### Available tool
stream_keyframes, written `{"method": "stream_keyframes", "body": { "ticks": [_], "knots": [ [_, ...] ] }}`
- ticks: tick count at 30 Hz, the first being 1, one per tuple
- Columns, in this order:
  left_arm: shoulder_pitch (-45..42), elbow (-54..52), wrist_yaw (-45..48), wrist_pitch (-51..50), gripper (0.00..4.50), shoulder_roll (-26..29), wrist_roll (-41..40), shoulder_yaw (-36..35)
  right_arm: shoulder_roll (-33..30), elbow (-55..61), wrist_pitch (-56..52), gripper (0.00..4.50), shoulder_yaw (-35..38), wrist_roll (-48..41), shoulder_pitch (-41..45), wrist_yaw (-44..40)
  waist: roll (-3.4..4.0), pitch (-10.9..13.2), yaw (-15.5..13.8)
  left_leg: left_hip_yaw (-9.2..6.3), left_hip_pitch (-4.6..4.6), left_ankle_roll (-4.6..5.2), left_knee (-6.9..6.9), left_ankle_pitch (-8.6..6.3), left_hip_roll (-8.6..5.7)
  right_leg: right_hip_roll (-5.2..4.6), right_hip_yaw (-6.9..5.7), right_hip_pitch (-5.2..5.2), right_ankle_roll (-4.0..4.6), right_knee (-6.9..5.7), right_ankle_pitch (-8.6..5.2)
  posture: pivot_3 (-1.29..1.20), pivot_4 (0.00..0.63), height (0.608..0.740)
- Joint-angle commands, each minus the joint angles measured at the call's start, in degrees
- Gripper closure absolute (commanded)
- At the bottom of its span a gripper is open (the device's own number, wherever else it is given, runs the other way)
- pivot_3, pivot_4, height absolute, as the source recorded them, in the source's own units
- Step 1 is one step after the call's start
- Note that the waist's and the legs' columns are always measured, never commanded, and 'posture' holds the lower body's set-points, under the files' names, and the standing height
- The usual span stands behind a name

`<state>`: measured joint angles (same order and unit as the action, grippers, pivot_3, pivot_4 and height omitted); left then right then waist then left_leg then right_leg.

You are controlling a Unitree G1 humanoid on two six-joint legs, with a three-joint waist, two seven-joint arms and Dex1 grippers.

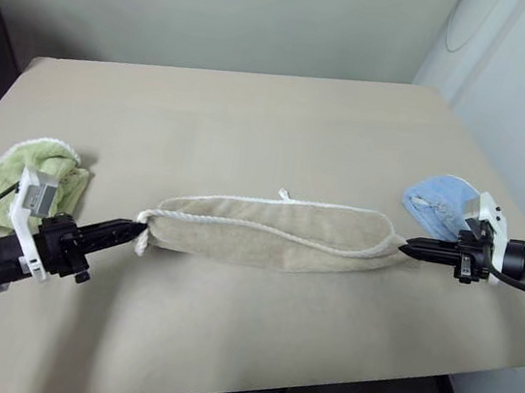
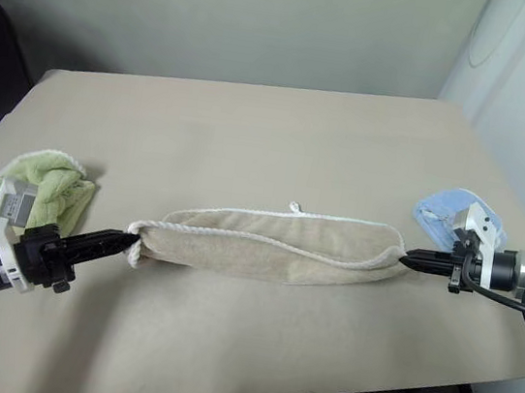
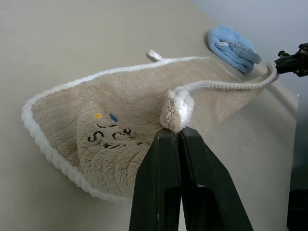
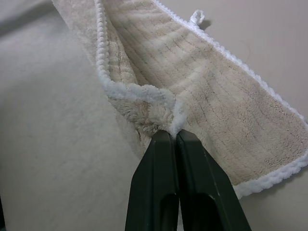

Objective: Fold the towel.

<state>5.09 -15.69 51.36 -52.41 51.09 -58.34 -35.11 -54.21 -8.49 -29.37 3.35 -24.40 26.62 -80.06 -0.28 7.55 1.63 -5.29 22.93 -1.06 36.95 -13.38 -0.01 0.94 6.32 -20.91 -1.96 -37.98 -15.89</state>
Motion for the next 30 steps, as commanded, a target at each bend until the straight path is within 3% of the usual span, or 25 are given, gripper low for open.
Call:
{"method": "stream_keyframes", "body": {
  "ticks": [1,3,4,7,14,30],
  "knots": [
    [-4.21,2.46,-3.41,2.89,4.48,-1.31,3.5,2.06,2.63,-4.63,3.12,4.5,-1.92,4.36,5.59,5.26,0.0,0.0,-0.01,0.0,0.0,0.0,0.0,-0.01,0.0,0.0,0.0,0.0,0.0,0.01,0.0,0.0,0.15,0.74],
    [-15.16,11.71,-10.9,6.57,4.48,-4.63,10.82,8.07,9.93,-18.77,7.92,4.5,-6.84,12.47,16.3,14.44,0.15,-0.03,-0.03,0.0,-0.27,0.05,0.02,-0.02,0.0,-0.03,0.03,0.22,-0.01,-0.04,0.0,0.0,0.15,0.74],
    [-18.97,15.21,-12.92,7.39,4.48,-5.84,13.1,9.78,12.28,-24.11,9.8,4.5,-8.28,15.24,20.01,17.02,0.15,-0.03,0.03,-0.03,-0.47,0.77,-0.01,-0.35,-0.01,-0.06,0.05,0.21,0.12,-0.13,0.2,0.0,0.15,0.74],
    [-23.13,19.35,-13.58,8.98,4.48,-7.28,16.25,11.62,14.73,-32.43,14.0,4.5,-9.59,18.51,24.67,18.46,0.14,-0.03,0.08,-0.15,-0.33,0.78,-0.08,-0.33,-0.01,-0.01,0.01,-0.05,0.14,-0.03,0.64,0.0,0.15,0.74],
    [-24.9,20.72,-13.34,9.46,4.48,-8.77,17.7,12.17,17.0,-39.27,18.34,4.5,-9.18,20.2,27.87,19.11,0.11,-0.05,-0.62,-0.16,1.42,-0.2,0.17,0.16,-0.02,-0.02,-0.08,-1.56,0.05,0.01,0.5,0.0,0.15,0.74],
    [-28.1,25.3,-11.53,9.52,4.48,-9.57,23.29,17.22,17.88,-48.04,22.47,4.5,-9.34,24.32,30.43,22.92,0.12,-0.05,-0.29,-0.18,1.35,-0.2,-0.19,0.61,0.04,-0.04,-0.06,-1.61,0.09,-0.04,0.67,0.0,0.15,0.74]
  ]
}}
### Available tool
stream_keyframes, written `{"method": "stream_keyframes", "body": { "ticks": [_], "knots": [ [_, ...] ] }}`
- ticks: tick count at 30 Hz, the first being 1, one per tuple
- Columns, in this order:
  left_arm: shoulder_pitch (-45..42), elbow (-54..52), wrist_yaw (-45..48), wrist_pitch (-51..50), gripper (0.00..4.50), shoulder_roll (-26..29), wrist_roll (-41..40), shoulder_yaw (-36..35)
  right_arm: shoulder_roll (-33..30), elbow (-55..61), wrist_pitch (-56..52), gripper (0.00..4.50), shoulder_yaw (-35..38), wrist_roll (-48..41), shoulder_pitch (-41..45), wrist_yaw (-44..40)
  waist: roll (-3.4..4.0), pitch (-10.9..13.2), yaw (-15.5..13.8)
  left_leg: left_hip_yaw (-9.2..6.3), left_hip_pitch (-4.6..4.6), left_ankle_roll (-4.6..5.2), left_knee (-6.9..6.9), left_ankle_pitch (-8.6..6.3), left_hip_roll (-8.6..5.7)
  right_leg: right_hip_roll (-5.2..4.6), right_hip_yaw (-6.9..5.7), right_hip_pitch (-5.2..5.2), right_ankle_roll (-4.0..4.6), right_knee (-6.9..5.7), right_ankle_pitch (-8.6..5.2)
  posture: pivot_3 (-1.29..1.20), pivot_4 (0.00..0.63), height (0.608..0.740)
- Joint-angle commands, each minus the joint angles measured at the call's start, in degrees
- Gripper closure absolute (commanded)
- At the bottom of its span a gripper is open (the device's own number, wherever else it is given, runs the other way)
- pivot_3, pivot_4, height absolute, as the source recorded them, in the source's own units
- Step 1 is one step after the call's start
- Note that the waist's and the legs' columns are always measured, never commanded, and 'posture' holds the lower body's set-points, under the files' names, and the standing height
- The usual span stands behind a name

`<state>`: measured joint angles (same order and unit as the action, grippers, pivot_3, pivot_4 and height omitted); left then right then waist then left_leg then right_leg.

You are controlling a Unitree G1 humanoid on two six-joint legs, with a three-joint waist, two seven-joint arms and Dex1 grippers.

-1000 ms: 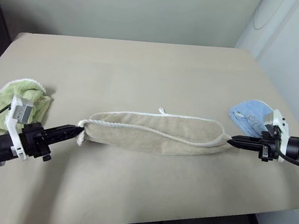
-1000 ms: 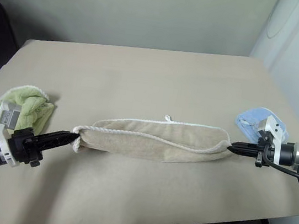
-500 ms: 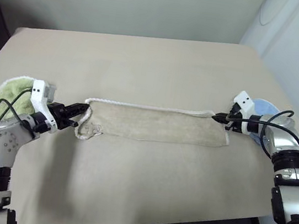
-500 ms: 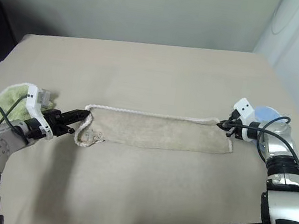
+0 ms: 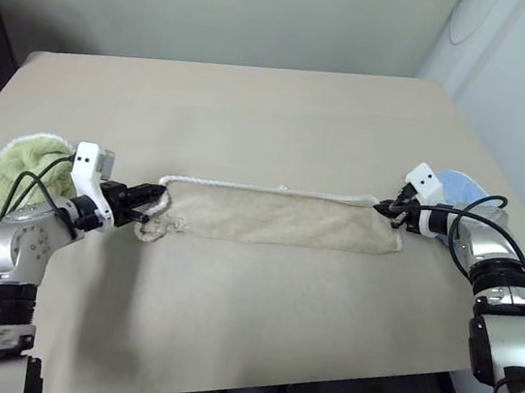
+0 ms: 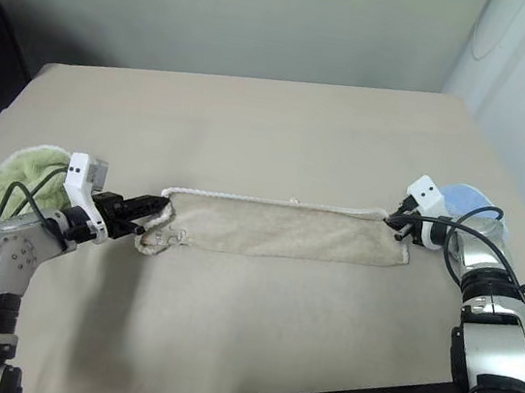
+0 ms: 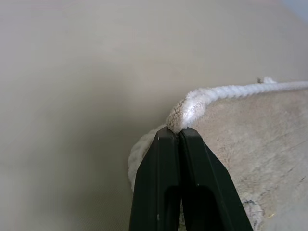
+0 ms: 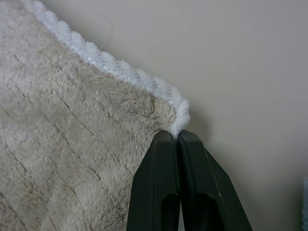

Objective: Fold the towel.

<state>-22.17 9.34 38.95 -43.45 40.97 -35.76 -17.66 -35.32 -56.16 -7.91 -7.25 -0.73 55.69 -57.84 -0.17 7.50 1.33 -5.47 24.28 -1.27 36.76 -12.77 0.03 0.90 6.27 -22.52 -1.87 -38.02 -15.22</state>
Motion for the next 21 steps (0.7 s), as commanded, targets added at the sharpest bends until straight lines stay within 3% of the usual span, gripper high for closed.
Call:
{"method": "stream_keyframes", "body": {
  "ticks": [1,7,8,10,13,19,21],
  "knots": [
    [-0.9,0.47,0.97,0.33,4.48,0.59,0.91,0.01,-0.97,-0.53,1.14,4.5,1.27,0.75,1.38,0.75,0.0,0.0,0.01,0.0,0.0,0.0,-0.02,-0.01,0.0,0.0,0.0,0.0,0.0,0.02,0.0,0.0,0.15,0.74],
    [-1.54,2.14,1.82,0.47,4.48,0.45,2.38,1.03,-0.68,-1.92,1.48,4.5,1.2,1.38,1.37,1.3,0.0,0.0,-0.02,0.0,0.0,-0.02,-0.14,-0.01,0.0,0.0,-0.01,-0.02,0.0,0.08,0.0,0.0,0.15,0.74],
    [-1.81,2.25,1.89,0.37,4.02,0.25,2.15,0.86,-0.71,-2.16,1.45,4.5,1.2,1.44,1.4,1.21,0.0,0.0,-0.03,0.0,0.0,-0.02,-0.13,-0.01,0.0,0.0,-0.01,-0.02,0.0,0.07,0.0,0.0,0.15,0.74],
    [-2.24,2.27,1.99,0.37,3.52,-0.02,1.84,0.56,-0.67,-2.54,1.08,4.5,1.3,1.36,1.48,0.72,0.0,0.0,-0.12,0.0,0.0,-0.02,-0.09,-0.01,0.0,-0.01,-0.01,-0.01,0.0,0.06,0.0,0.0,0.15,0.74],
    [-2.91,2.44,1.85,-0.14,2.55,-0.36,1.16,-0.14,-0.72,-2.83,0.62,3.81,1.43,1.16,1.6,0.07,0.0,0.0,-0.15,0.0,0.0,-0.02,-0.05,-0.01,-0.01,-0.01,-0.01,0.01,0.0,0.05,0.0,0.0,0.15,0.74],
    [-2.25,1.62,2.3,-1.16,0.45,-0.28,-0.08,-1.78,-0.85,-1.2,0.34,1.8,3.17,-0.52,1.16,-0.79,0.0,0.0,0.02,0.0,0.0,-0.03,-0.12,-0.01,0.0,0.0,-0.01,-0.01,0.0,0.06,0.0,0.0,0.15,0.74],
    [-1.81,1.25,2.47,-1.15,0.0,-0.18,0.06,-1.86,-0.86,-0.29,0.4,1.11,3.62,-0.73,0.85,-1.47,0.0,0.0,0.07,0.0,0.0,-0.03,-0.12,-0.01,0.0,0.0,-0.01,-0.02,0.0,0.06,0.0,0.0,0.15,0.74]
  ]
}}
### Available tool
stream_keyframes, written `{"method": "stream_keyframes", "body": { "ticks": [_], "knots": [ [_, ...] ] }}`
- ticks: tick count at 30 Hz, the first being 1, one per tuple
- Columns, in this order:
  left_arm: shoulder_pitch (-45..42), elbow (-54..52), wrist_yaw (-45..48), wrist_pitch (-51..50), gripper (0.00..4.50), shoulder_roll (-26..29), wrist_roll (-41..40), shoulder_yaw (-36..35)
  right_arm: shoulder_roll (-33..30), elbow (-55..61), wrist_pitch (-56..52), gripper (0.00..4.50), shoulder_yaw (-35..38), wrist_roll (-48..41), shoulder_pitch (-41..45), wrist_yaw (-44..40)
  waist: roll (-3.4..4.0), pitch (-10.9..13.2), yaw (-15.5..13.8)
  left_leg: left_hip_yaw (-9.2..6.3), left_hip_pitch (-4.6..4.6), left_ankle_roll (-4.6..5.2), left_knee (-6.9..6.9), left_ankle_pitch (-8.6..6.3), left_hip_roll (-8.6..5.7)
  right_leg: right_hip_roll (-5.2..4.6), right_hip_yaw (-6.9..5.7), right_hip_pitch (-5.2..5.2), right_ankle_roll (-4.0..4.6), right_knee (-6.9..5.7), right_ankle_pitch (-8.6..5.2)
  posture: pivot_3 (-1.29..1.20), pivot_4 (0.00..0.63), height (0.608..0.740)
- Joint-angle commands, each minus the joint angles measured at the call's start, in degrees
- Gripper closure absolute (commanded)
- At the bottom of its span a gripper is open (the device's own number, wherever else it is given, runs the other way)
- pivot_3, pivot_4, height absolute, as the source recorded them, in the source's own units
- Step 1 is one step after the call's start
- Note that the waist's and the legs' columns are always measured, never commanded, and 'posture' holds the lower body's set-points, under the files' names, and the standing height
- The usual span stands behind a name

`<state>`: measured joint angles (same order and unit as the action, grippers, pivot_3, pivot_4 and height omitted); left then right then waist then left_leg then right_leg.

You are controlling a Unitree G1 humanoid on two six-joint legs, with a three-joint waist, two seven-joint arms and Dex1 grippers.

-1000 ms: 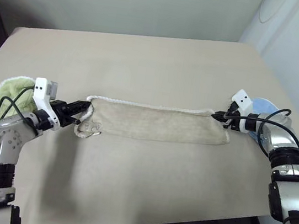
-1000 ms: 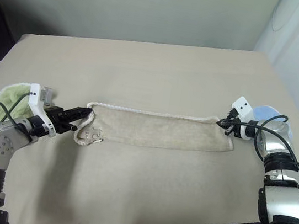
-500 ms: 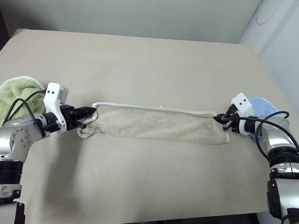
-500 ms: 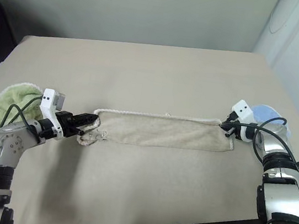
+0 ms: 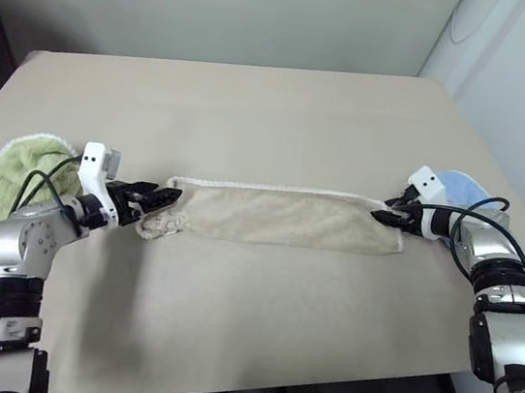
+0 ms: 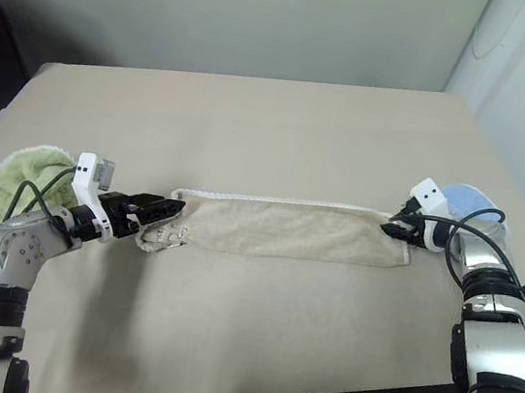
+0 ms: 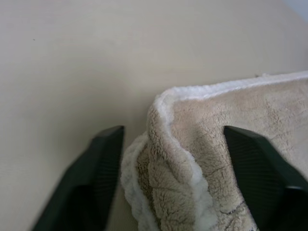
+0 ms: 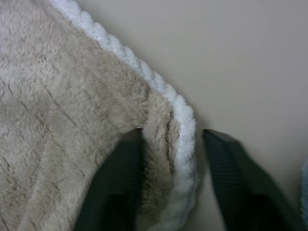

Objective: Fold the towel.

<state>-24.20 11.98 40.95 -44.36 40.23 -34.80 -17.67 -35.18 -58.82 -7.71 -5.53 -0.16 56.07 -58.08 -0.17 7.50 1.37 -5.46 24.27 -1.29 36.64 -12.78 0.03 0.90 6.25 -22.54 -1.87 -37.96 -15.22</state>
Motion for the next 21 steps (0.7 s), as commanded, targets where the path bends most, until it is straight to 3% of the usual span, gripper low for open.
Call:
{"method": "stream_keyframes", "body": {
  "ticks": [1,3,11,16,21],
  "knots": [
    [0.52,-1.67,-0.32,-0.37,0.0,0.64,-0.42,-1.91,-1.13,3.21,0.45,0.82,2.42,-1.61,0.13,-1.13,0.0,0.0,0.03,0.0,0.0,0.0,0.0,0.0,0.0,0.0,0.0,0.0,0.0,0.0,0.0,0.0,0.15,0.74],
    [1.14,-2.3,-1.1,-0.52,0.0,0.72,-0.45,-2.76,-1.49,4.57,0.91,0.15,3.38,-2.03,-0.4,-0.6,0.0,0.0,0.03,0.0,0.0,0.0,0.0,0.0,0.0,0.0,0.0,0.0,0.0,0.0,0.0,0.0,0.15,0.74],
    [4.82,-9.43,-3.48,-0.18,0.0,-0.4,-6.13,-12.36,-5.53,14.73,-5.14,0.15,10.0,-7.52,-4.15,-1.49,0.0,0.0,-0.24,0.0,0.02,0.0,0.0,0.0,-0.01,0.0,-0.01,0.01,0.0,0.03,0.0,0.0,0.15,0.74],
    [4.82,-12.88,-8.75,3.27,0.0,-2.0,-6.73,-17.55,-10.02,26.03,-27.99,0.07,15.74,-17.01,-9.84,-4.97,-0.01,0.0,-0.28,0.01,-0.08,-0.01,0.08,0.01,-0.01,0.02,0.0,0.16,0.0,0.01,0.0,0.0,0.15,0.74],
    [8.06,-20.11,-7.94,3.49,0.0,-2.83,-6.79,-13.77,-12.05,32.94,-50.49,0.07,21.45,-25.04,-14.85,-1.36,-0.02,-0.01,-0.24,0.03,-0.15,-0.01,0.15,0.01,-0.05,0.02,0.04,0.26,-0.06,0.04,-0.03,0.0,0.15,0.74]
  ]
}}
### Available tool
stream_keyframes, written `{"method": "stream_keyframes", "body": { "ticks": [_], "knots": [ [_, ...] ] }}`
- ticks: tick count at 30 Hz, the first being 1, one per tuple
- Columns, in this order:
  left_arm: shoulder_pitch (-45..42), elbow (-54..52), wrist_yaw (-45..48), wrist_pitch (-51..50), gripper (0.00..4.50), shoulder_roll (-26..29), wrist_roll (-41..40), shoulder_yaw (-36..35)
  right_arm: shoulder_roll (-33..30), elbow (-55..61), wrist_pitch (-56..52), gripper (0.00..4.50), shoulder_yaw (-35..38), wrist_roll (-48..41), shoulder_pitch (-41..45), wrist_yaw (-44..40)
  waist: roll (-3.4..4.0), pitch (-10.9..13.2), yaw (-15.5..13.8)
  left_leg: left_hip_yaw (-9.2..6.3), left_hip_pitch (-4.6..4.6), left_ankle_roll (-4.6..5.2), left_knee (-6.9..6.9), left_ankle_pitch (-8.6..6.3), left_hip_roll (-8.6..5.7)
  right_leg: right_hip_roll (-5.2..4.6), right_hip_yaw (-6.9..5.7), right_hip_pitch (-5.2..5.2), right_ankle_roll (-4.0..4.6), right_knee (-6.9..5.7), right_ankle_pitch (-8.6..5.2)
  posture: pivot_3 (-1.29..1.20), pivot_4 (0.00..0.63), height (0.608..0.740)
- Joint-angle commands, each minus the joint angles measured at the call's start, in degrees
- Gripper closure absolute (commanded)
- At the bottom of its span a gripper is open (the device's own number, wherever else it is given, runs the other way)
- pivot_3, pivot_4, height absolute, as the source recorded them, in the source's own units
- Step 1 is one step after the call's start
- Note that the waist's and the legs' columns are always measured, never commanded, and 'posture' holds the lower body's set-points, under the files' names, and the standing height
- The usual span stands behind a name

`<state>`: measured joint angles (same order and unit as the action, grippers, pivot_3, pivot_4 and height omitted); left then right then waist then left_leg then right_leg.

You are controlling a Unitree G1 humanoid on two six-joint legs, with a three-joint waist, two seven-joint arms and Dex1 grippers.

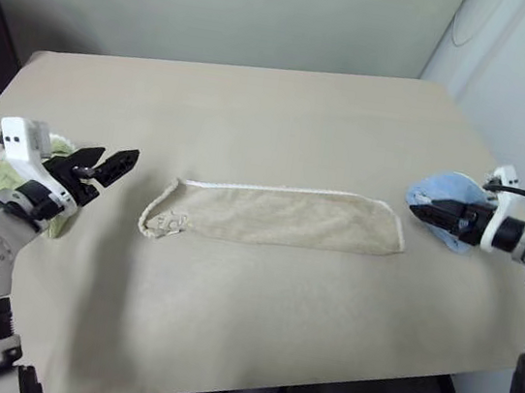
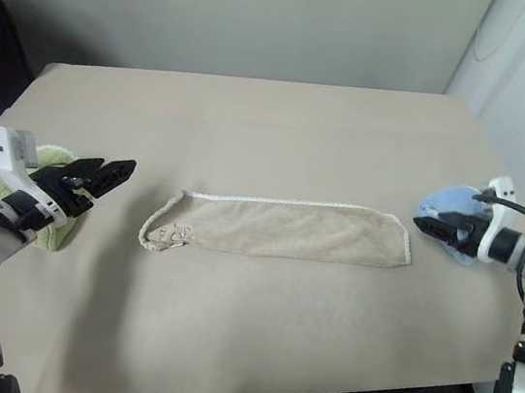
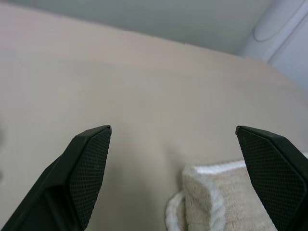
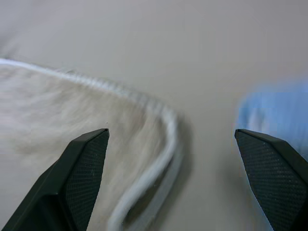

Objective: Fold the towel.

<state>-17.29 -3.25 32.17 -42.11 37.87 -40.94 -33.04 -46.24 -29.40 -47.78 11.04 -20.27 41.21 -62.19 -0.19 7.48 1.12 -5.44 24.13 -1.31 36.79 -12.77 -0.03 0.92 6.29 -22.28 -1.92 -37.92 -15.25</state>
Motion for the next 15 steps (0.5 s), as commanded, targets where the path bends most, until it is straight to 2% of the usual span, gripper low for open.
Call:
{"method": "stream_keyframes", "body": {
  "ticks": [1,6,15],
  "knots": [
    [1.7,-5.87,1.3,1.15,0.0,-0.73,-0.76,2.63,-0.99,4.18,-13.93,0.07,6.06,-6.01,-0.71,4.08,0.01,0.0,0.01,0.02,-0.08,0.0,0.01,0.0,-0.02,0.0,0.04,0.04,-0.01,-0.05,-0.01,0.0,0.15,0.74],
    [2.28,-8.03,2.16,1.43,0.0,-2.72,-1.13,6.84,0.24,12.25,-25.6,0.07,8.39,-10.4,-7.69,7.92,-0.02,-0.01,-0.15,0.02,-0.17,0.02,0.12,-0.01,-0.01,0.03,0.04,0.15,-0.05,-0.09,-0.03,0.0,0.15,0.74],
    [2.47,-11.38,0.08,0.54,0.0,-6.9,-3.7,9.67,10.15,19.14,-35.16,0.07,17.71,-13.85,-10.22,21.27,-0.03,-0.02,-0.12,0.03,-0.18,0.11,0.27,-0.06,-0.05,0.03,0.07,0.18,-0.17,-0.13,-0.02,0.0,0.15,0.74]
  ]
}}
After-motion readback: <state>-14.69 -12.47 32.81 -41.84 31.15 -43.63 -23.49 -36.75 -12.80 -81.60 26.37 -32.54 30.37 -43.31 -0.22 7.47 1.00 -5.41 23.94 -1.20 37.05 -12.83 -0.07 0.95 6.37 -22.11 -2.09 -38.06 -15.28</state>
